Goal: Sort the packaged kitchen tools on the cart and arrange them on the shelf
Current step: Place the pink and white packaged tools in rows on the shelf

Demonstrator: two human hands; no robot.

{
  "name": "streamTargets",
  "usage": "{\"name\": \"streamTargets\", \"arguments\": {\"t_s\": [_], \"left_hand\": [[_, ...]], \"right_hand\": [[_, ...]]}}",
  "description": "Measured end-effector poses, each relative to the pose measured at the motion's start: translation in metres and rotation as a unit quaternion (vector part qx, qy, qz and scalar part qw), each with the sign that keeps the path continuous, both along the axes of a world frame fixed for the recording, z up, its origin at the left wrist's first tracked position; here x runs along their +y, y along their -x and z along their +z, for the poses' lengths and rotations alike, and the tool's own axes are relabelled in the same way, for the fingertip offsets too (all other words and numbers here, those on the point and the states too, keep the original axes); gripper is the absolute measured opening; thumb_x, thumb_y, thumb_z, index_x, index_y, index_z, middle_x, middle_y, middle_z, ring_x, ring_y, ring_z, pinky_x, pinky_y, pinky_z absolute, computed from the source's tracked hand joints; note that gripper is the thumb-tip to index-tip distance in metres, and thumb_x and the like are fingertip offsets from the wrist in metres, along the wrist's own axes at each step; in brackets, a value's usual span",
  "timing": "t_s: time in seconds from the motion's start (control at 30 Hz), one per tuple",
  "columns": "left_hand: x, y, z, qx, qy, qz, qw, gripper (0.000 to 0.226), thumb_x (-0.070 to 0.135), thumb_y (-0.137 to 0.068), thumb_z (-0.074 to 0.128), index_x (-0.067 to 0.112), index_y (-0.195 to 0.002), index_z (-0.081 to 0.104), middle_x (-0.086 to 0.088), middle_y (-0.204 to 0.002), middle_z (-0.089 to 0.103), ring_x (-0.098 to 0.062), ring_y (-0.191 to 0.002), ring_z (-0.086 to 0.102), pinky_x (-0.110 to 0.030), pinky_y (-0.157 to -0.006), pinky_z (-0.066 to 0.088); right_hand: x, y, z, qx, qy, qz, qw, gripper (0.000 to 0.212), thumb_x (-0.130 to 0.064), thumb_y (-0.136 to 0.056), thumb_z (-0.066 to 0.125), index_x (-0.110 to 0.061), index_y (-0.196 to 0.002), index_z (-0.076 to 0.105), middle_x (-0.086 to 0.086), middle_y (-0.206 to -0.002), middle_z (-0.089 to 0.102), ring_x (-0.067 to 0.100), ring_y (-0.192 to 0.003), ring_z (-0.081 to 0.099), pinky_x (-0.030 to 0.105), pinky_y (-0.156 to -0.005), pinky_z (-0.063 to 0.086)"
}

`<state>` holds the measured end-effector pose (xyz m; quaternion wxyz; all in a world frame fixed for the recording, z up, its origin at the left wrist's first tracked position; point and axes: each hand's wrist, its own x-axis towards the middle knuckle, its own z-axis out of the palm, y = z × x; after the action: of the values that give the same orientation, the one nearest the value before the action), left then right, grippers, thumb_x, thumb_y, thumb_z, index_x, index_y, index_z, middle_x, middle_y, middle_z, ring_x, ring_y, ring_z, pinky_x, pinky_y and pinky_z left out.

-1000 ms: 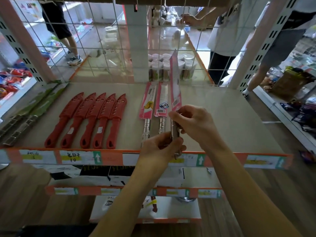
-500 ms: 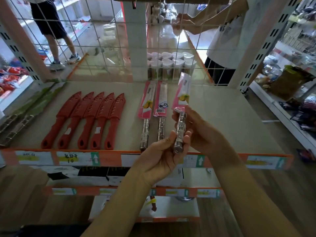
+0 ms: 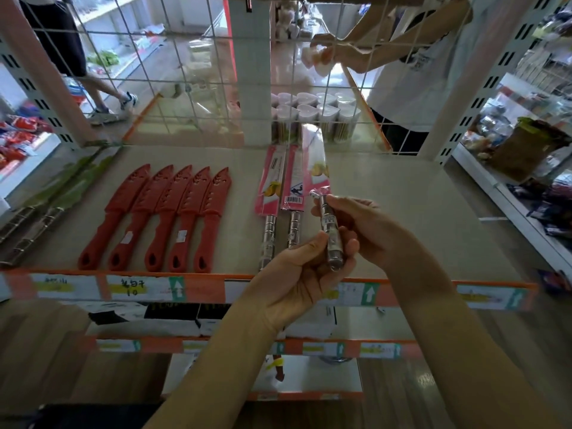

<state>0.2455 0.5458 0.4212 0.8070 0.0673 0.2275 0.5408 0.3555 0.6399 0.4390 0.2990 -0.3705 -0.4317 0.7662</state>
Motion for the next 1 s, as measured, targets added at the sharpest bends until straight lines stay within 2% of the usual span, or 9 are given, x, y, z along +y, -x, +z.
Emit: {"name": "streamTargets", "arguments": {"t_s": [0.17,0.2,0.27,0.33,0.4,0.5,0.67,0.87,1.0], "left_hand": [[0.002,0.006,0.006,0.280,0.004,0.011,0.960,0.030,0.012,-0.088,0.051,0.004,-0.116,0.059,-0.010,-0.100,0.071,-0.018,-0.088,0.069,-0.027,-0.080,0.057],[0.000,0.008,0.007,0.399,-0.020,0.003,0.917,0.031,0.013,-0.090,0.051,0.009,-0.121,0.057,-0.006,-0.108,0.069,-0.015,-0.096,0.067,-0.026,-0.086,0.055],[-0.003,0.011,0.011,0.627,-0.100,-0.011,0.773,0.040,0.022,-0.091,0.053,0.018,-0.131,0.049,0.004,-0.125,0.059,-0.007,-0.106,0.058,-0.018,-0.090,0.048],[-0.005,0.010,0.014,0.748,-0.168,-0.002,0.642,0.045,0.027,-0.090,0.056,0.023,-0.134,0.046,0.009,-0.131,0.053,-0.001,-0.107,0.051,-0.009,-0.085,0.044],[-0.004,0.006,0.012,0.802,-0.190,-0.001,0.567,0.047,0.029,-0.088,0.058,0.025,-0.134,0.046,0.006,-0.135,0.051,-0.007,-0.114,0.051,-0.020,-0.095,0.044],[-0.003,-0.001,0.011,0.844,-0.201,-0.008,0.498,0.047,0.032,-0.088,0.057,0.025,-0.133,0.048,0.002,-0.136,0.051,-0.017,-0.126,0.044,-0.033,-0.105,0.038],[-0.003,0.000,0.008,0.867,-0.249,-0.041,0.430,0.049,0.043,-0.086,0.057,0.030,-0.132,0.049,0.009,-0.137,0.049,-0.015,-0.137,0.024,-0.038,-0.106,0.036],[0.000,-0.003,0.005,0.867,-0.255,-0.038,0.427,0.049,0.041,-0.083,0.061,0.025,-0.129,0.054,0.003,-0.132,0.056,-0.023,-0.141,0.021,-0.049,-0.103,0.037],[0.000,-0.001,0.002,0.880,-0.245,-0.078,0.399,0.056,0.046,-0.084,0.058,0.029,-0.135,0.045,0.009,-0.139,0.048,-0.019,-0.142,0.013,-0.044,-0.109,0.032]], "right_hand": [[0.013,-0.002,-0.004,-0.038,-0.020,-0.026,0.999,0.015,-0.006,-0.089,0.053,-0.002,-0.079,0.062,0.004,-0.063,0.066,0.007,-0.048,0.060,0.017,-0.051,0.054],[0.015,-0.003,-0.004,-0.051,-0.023,-0.022,0.998,0.014,-0.005,-0.089,0.053,-0.002,-0.080,0.063,0.003,-0.063,0.067,0.008,-0.052,0.061,0.017,-0.054,0.055],[0.017,-0.006,-0.004,-0.085,-0.033,-0.007,0.996,0.012,-0.005,-0.088,0.054,-0.003,-0.082,0.064,0.005,-0.070,0.067,0.009,-0.057,0.062,0.017,-0.058,0.055],[0.017,-0.007,-0.005,-0.113,-0.044,0.003,0.993,0.011,-0.005,-0.089,0.054,-0.003,-0.084,0.064,0.007,-0.076,0.065,0.009,-0.059,0.062,0.016,-0.060,0.055],[0.016,-0.007,-0.008,-0.128,-0.049,0.001,0.991,0.011,-0.005,-0.089,0.054,-0.001,-0.086,0.064,0.009,-0.079,0.065,0.010,-0.061,0.062,0.016,-0.060,0.055],[0.015,-0.009,-0.013,-0.149,-0.049,-0.011,0.988,0.013,-0.006,-0.089,0.055,0.002,-0.090,0.064,0.010,-0.078,0.063,0.013,-0.064,0.059,0.015,-0.057,0.055],[0.016,-0.008,-0.018,-0.168,-0.036,-0.008,0.985,0.015,-0.008,-0.089,0.055,0.004,-0.090,0.064,0.010,-0.077,0.061,0.016,-0.064,0.057,0.019,-0.057,0.053],[0.018,-0.006,-0.017,-0.204,-0.049,-0.021,0.977,0.017,-0.008,-0.089,0.057,0.007,-0.093,0.063,0.016,-0.082,0.061,0.019,-0.067,0.056,0.019,-0.057,0.053],[0.016,-0.004,-0.019,-0.242,-0.079,-0.032,0.966,0.017,-0.010,-0.088,0.060,0.005,-0.093,0.066,0.012,-0.075,0.061,0.017,-0.065,0.055,0.025,-0.066,0.051]]}}
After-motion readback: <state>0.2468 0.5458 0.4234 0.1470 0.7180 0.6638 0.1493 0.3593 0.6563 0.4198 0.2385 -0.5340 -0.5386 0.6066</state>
